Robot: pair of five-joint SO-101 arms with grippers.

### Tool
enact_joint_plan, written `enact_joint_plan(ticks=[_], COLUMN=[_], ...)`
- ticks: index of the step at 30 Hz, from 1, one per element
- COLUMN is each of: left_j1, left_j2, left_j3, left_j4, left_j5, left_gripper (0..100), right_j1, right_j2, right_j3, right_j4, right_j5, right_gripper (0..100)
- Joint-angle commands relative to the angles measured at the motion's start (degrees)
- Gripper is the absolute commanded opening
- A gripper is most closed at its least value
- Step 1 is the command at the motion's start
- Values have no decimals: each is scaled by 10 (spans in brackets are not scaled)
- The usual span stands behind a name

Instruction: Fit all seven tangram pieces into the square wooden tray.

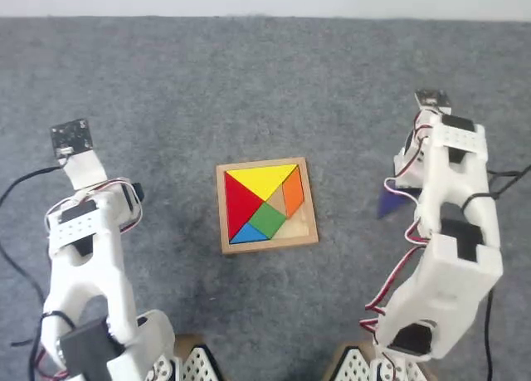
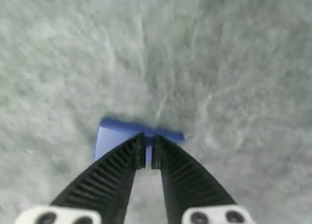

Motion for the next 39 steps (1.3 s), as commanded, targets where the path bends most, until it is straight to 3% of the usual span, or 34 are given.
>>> enact_joint_plan(ticks=[1,11,16,23,28,35,39], left_j1=[12,18,18,18,18,18,18], left_j2=[-13,-13,-13,-13,-13,-13,-13], left_j3=[-4,-4,-4,-4,-4,-4,-4], left_j4=[-14,-14,-14,-14,-13,-11,-11], left_j5=[-6,-6,-6,-6,-6,-6,-9], left_gripper=[233,233,233,233,233,233,233], right_j1=[13,-3,-65,-96,-138,-150,-153], right_j2=[0,-248,-416,-567,-474,-248,-141], right_j3=[20,273,361,363,303,166,80], right_j4=[69,9,-10,-42,-46,-63,-49], right_j5=[62,90,89,-11,-91,-349,-391], right_gripper=[9,6,6,23,173,180,179])
